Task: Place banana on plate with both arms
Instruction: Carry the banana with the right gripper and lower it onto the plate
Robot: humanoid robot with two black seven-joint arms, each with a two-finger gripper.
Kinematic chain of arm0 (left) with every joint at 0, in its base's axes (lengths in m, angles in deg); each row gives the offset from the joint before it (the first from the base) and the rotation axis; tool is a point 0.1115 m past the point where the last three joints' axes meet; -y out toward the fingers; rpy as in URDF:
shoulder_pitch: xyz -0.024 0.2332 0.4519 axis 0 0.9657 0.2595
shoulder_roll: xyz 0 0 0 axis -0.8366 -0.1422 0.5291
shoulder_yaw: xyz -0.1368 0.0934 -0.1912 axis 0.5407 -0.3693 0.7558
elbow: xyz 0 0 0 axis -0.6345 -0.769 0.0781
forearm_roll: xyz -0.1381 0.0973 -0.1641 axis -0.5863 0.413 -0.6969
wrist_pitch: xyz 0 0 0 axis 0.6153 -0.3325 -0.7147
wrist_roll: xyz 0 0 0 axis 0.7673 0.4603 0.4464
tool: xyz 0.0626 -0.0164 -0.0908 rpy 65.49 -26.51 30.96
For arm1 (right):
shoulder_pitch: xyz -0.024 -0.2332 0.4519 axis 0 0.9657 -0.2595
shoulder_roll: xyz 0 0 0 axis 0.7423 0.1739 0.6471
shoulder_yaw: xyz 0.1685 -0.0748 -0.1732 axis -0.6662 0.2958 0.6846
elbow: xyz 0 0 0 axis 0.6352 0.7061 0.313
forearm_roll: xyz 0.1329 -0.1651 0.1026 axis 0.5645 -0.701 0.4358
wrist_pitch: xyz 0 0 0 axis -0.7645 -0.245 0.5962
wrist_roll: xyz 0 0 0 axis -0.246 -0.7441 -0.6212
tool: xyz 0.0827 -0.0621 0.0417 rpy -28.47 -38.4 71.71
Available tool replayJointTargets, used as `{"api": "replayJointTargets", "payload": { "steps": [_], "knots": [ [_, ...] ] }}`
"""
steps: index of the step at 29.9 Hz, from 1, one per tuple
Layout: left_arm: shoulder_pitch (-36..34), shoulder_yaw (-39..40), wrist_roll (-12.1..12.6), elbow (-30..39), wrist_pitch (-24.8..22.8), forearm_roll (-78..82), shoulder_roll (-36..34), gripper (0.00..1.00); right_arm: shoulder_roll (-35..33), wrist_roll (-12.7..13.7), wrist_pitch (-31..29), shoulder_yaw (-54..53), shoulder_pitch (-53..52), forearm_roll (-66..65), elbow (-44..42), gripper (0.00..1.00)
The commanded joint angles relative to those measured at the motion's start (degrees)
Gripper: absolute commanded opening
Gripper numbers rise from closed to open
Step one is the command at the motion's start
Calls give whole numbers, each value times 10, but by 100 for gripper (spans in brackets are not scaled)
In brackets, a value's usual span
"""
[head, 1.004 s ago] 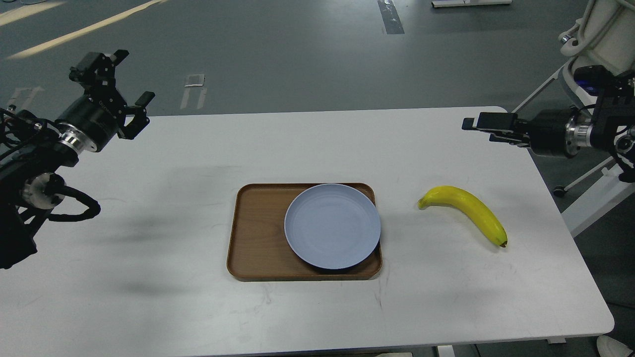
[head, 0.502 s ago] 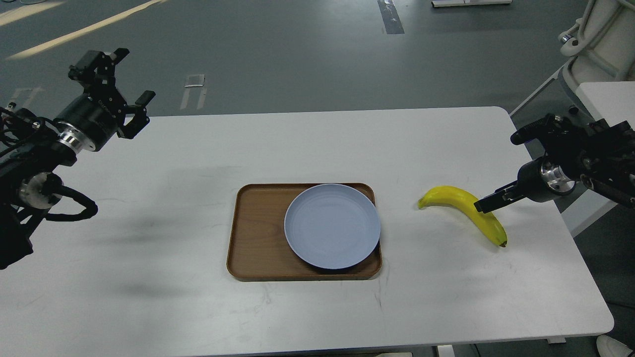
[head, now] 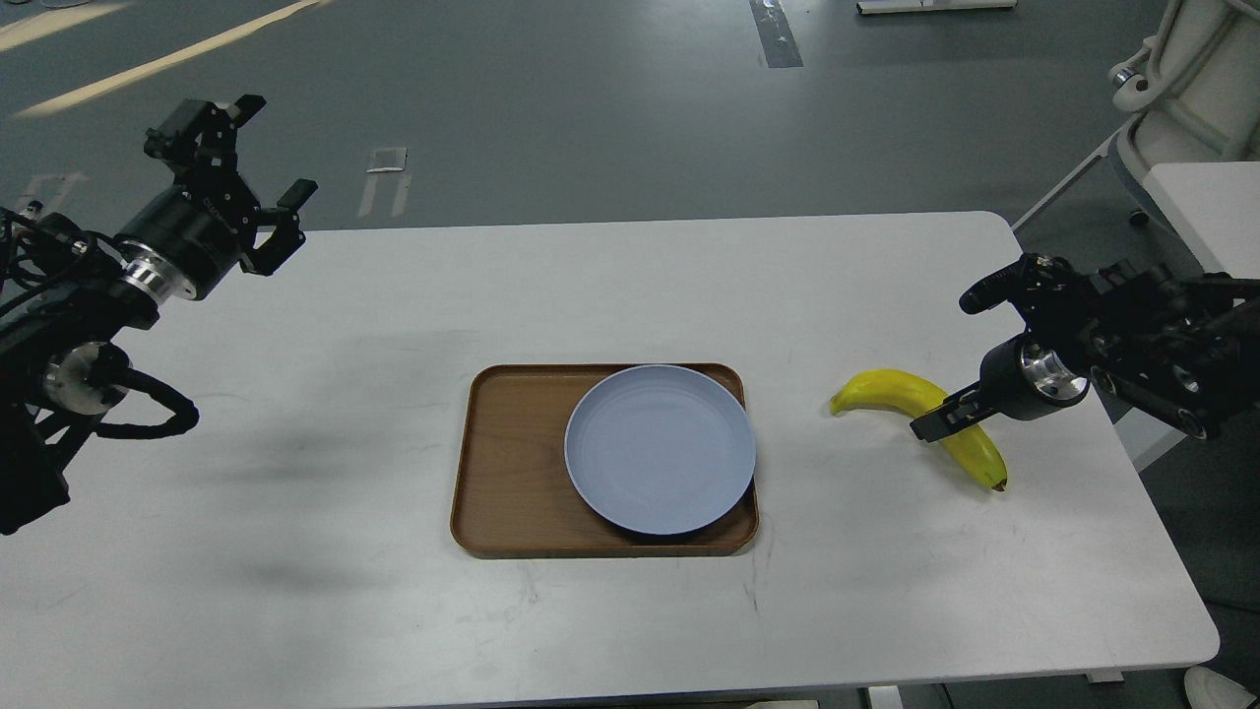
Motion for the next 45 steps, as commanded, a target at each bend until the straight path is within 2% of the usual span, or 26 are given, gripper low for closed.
{"api": "replayJointTargets", "payload": {
  "steps": [1,8,12,15,20,24,30,38,40,41,42,43,44,45],
  "knots": [
    [0,0,0,2,0,0,1,98,-7,0,0,4,-4,1,2,1],
    [-2,1,0,2,0,0,0,98,-35,0,0,0,-31,6,33,0],
    [-3,2,0,2,0,0,-1,98,-58,0,0,-12,-104,16,97,0],
    [-3,3,0,2,0,0,-1,98,-50,0,0,-16,-145,37,118,0],
    [-3,2,0,2,0,0,1,98,32,0,0,-13,-168,82,117,0],
    [-6,3,0,3,0,0,1,98,131,0,0,-10,-162,100,87,0],
    [-8,2,0,2,0,0,2,98,214,0,0,12,-130,127,51,0],
    [-8,0,0,2,0,0,-1,98,232,0,0,21,-103,127,42,3],
    [-8,1,0,2,0,0,-1,98,232,0,0,20,-104,127,42,8],
    [-8,1,0,2,0,0,-2,98,232,0,0,20,-104,127,42,16],
    [-8,1,0,2,0,0,-1,98,232,0,0,20,-104,127,42,33],
    [-8,1,0,2,0,0,-1,98,232,0,0,21,-104,127,42,44],
    [-8,2,0,2,0,0,0,98,231,0,0,21,-104,127,42,60],
    [-8,2,0,2,0,0,0,98,231,0,0,21,-104,127,42,65]
  ]
}}
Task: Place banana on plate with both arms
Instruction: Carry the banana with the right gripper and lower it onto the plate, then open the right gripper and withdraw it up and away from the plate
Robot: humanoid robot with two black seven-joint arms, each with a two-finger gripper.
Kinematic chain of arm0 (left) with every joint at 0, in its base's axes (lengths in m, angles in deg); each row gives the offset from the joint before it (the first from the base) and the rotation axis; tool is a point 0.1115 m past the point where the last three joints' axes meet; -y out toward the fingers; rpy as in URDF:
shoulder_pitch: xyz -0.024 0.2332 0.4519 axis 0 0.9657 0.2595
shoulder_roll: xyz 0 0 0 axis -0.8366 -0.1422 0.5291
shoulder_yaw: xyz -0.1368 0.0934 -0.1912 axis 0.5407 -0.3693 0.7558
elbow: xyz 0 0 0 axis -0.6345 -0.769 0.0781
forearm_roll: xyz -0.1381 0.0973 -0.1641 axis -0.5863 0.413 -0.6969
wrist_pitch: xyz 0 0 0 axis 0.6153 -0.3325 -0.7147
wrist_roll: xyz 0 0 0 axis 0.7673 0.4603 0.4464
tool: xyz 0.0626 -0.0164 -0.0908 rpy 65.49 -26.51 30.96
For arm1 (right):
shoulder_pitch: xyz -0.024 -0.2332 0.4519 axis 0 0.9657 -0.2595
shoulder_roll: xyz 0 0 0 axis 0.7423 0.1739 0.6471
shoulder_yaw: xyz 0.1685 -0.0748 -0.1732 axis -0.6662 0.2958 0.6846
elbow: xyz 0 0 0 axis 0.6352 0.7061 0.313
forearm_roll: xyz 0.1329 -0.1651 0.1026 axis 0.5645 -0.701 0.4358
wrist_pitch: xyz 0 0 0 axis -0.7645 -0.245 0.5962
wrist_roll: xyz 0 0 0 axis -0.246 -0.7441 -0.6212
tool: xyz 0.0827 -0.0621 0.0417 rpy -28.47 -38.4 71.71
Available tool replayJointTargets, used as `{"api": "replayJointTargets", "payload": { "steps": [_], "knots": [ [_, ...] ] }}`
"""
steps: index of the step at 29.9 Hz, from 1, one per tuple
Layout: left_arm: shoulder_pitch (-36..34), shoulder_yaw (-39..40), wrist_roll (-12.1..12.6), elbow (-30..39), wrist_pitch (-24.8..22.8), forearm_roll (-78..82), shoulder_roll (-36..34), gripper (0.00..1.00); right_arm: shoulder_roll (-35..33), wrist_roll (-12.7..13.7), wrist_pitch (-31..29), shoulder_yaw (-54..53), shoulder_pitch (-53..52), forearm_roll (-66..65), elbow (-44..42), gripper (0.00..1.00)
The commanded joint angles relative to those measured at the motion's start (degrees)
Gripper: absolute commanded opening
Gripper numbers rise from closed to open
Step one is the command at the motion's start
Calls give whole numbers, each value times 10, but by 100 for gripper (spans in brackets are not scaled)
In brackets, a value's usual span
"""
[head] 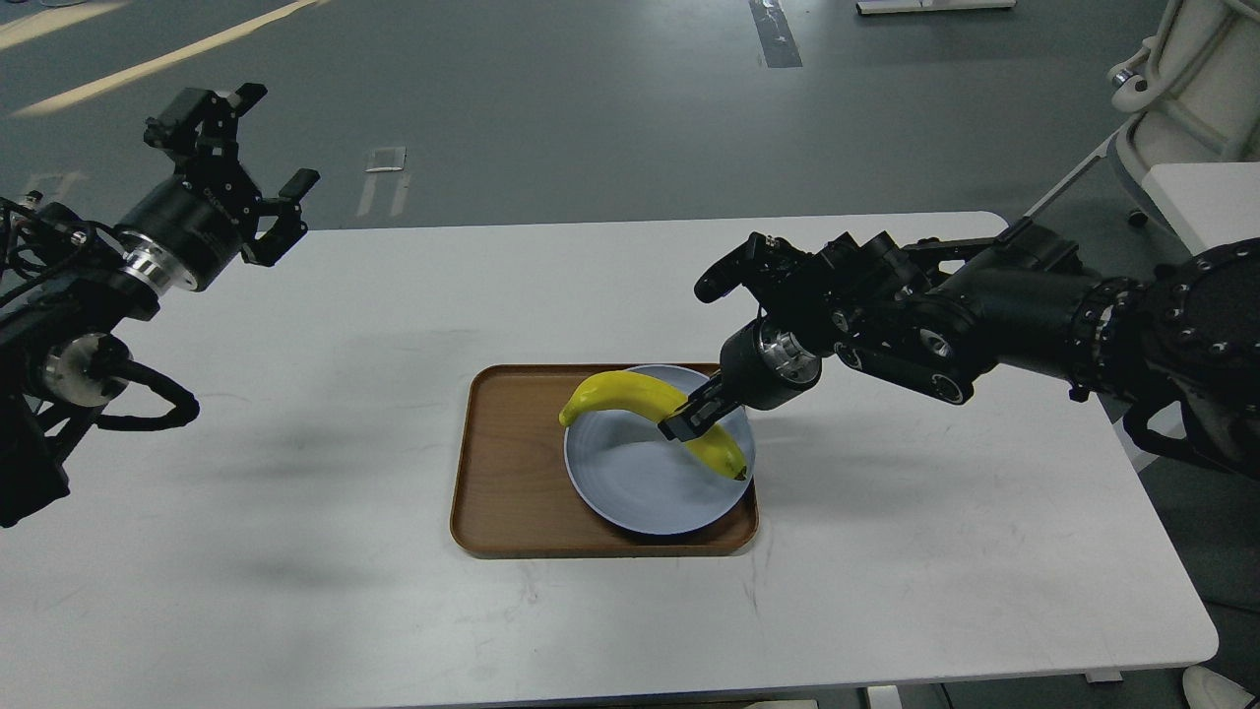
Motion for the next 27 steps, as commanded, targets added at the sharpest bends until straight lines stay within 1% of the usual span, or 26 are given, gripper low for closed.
{"api": "replayJointTargets", "payload": {
  "steps": [1,2,3,5,9,11,13,15,17,19,20,21,23,25,27],
  "knots": [
    [0,1,0,0,0,0,1,98,-2,0,0,0,0,0,0,68],
    [0,1,0,0,0,0,1,98,-3,0,0,0,0,0,-1,76],
    [-1,1,0,0,0,0,1,98,-3,0,0,0,-1,0,-1,80],
    [-1,2,0,0,0,0,0,98,-10,0,0,-1,-6,1,-6,95],
    [-1,2,0,0,0,0,-1,98,-43,0,0,-14,-21,15,-14,98],
    [-1,2,0,0,0,0,-2,98,-75,0,0,-36,-36,47,-17,99],
    [-1,0,0,0,0,0,-2,98,-115,0,0,-88,-35,133,-34,99],
    [0,0,0,0,0,0,-2,98,-134,0,0,-113,-30,182,-42,99],
    [0,-1,0,0,0,1,-1,98,-169,0,0,-141,-12,262,-54,99],
    [3,-2,0,0,0,1,2,98,-201,0,0,-185,35,377,-79,99],
    [3,-2,0,0,0,1,3,98,-204,0,0,-199,48,407,-88,99],
    [5,-2,0,0,0,1,4,98,-207,0,0,-227,82,463,-103,99],
    [8,-3,0,0,0,2,5,98,-208,0,0,-259,117,515,-115,99],
    [12,-5,0,0,0,2,9,98,-208,0,0,-335,187,585,-127,99],
    [20,-5,0,0,0,3,20,98,-208,0,0,-389,232,610,-129,99]
  ]
}}
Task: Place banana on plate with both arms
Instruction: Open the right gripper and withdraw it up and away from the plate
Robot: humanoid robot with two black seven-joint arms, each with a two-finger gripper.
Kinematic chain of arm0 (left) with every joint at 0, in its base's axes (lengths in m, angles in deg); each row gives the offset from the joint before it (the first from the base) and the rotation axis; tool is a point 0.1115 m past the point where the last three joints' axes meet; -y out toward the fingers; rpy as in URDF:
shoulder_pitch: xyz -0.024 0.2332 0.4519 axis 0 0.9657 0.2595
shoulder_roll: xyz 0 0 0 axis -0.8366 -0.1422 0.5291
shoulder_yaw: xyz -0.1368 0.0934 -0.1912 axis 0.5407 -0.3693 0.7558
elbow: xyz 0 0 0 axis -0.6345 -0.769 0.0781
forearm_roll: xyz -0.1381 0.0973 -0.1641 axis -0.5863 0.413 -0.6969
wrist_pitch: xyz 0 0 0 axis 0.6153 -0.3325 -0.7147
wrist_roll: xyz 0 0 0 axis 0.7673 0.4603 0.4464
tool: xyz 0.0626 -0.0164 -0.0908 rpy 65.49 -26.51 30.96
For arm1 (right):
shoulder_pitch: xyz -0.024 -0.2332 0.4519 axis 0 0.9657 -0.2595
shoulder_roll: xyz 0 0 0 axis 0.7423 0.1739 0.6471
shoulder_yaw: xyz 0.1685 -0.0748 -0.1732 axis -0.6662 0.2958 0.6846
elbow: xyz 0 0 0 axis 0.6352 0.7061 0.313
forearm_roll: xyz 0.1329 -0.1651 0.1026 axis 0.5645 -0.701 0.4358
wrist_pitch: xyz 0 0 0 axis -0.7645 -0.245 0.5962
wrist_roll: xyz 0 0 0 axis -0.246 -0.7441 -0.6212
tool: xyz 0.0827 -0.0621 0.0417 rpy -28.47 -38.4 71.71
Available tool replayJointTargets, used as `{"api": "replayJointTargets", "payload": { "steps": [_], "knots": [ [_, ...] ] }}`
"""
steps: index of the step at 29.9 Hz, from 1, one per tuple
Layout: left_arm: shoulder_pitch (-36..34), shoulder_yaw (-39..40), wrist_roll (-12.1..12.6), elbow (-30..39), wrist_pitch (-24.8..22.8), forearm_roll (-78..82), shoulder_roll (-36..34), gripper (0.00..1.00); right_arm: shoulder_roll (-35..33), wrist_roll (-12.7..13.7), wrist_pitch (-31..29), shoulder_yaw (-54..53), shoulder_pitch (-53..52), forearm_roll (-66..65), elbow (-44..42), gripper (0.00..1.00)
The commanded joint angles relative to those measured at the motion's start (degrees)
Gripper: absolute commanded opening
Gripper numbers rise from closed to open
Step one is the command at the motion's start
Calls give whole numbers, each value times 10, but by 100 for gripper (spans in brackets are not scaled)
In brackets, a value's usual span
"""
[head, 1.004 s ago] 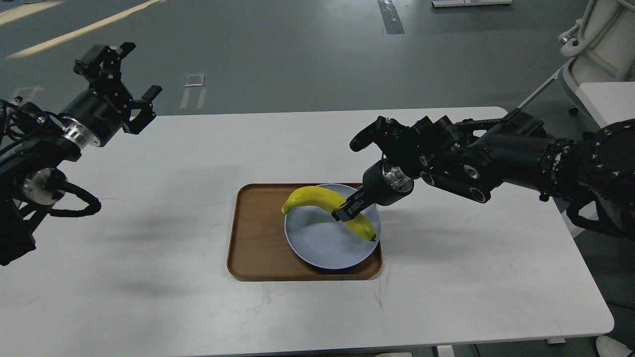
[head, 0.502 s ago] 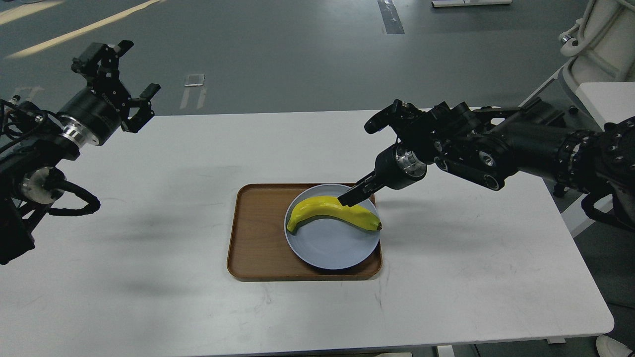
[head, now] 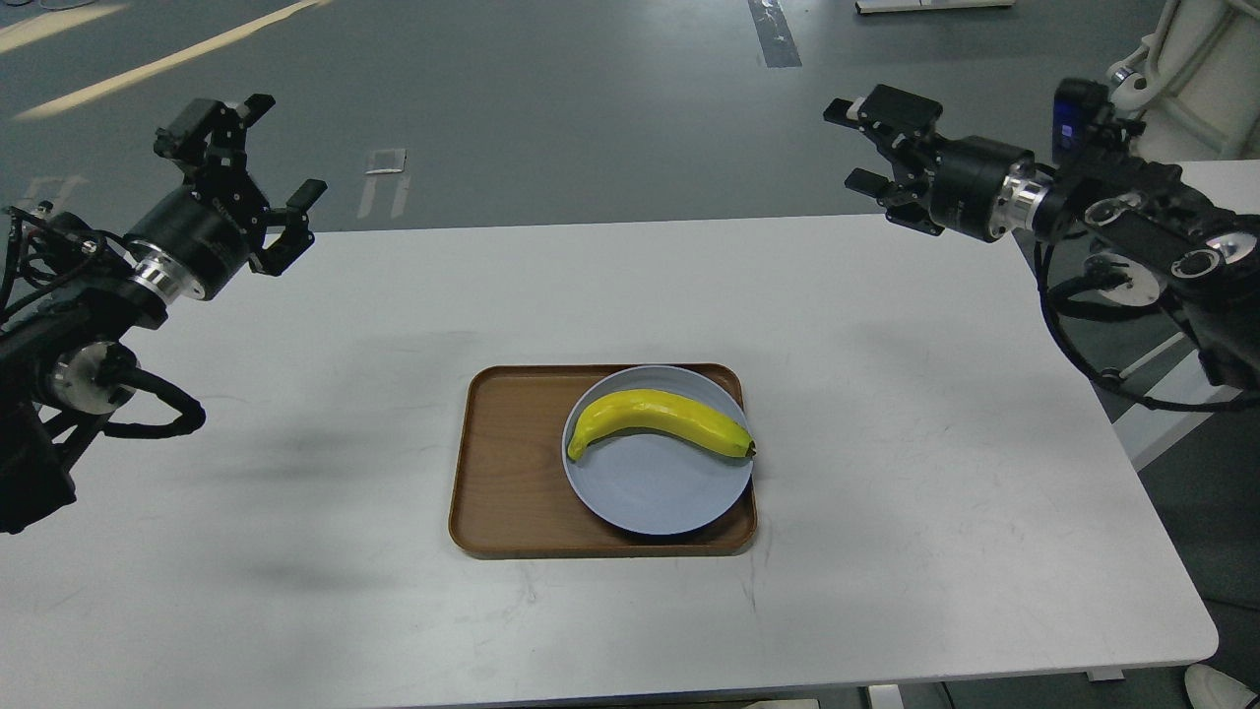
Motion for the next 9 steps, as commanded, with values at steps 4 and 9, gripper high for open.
{"api": "replayJointTargets", "payload": {
  "steps": [4,9],
  "knots": [
    [13,-1,0,-1,0,5,22,98,5,0,0,-156,130,55,-6,100],
    [20,-1,0,-7,0,9,43,98,16,0,0,-210,171,56,-2,100]
  ]
}}
